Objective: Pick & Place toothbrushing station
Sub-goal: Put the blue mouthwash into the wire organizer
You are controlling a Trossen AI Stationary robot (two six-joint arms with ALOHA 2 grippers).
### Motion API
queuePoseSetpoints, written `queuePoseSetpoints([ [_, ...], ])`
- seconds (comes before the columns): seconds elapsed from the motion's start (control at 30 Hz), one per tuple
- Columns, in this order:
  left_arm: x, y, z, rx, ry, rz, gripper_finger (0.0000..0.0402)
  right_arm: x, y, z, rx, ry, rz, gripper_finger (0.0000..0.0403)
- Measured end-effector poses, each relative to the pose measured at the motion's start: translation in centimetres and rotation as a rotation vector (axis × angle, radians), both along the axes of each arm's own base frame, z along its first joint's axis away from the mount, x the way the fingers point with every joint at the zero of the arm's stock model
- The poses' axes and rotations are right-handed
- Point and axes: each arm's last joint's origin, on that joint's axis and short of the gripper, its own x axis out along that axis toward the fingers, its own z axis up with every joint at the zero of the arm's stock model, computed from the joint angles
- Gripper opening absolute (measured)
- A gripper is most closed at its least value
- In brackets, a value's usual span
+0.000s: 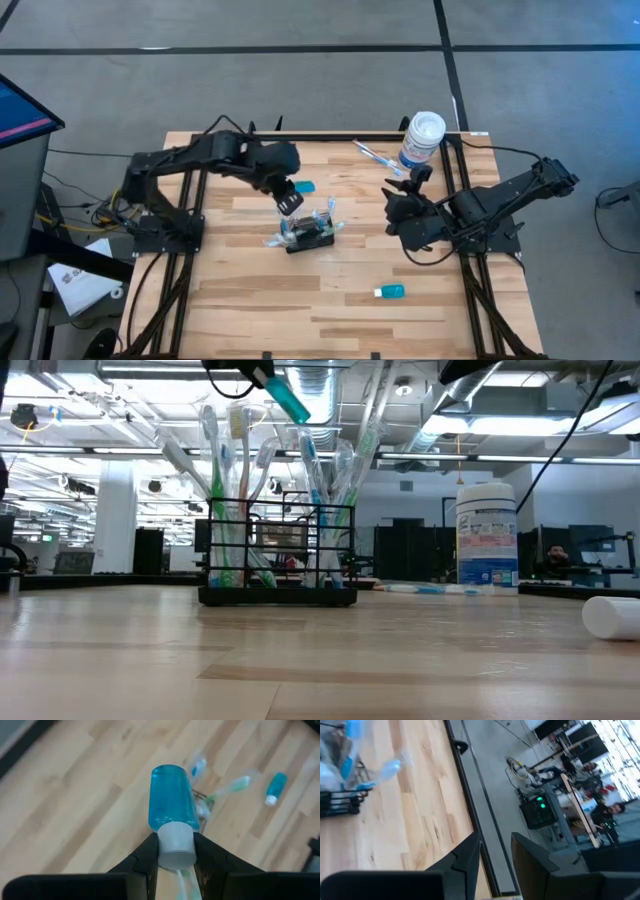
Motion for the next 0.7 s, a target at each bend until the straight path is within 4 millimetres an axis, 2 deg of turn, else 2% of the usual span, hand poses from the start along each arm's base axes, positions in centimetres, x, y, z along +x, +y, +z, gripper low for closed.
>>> queuePoseSetpoints([
  [0.2,1.6,-0.3,0.6,-0.107,0.018,-0.045,0.0086,0.7,0.4,0.5,0.014,-0.026,0.060,0.0102],
  [0.37,1.5,-1.0,1.0,-0.147,0.018,-0.065,0.0086,1.1,0.6,0.7,0.036,-0.045,0.094,0.0102],
  [0.57,1.1,-1.7,1.4,-0.161,0.004,-0.086,0.0086,2.0,1.3,1.2,0.164,-0.065,0.275,0.0102],
  [0.7,1.1,-2.0,1.3,-0.163,0.008,-0.098,0.0086,2.7,1.7,1.7,0.186,-0.116,0.336,0.0102],
])
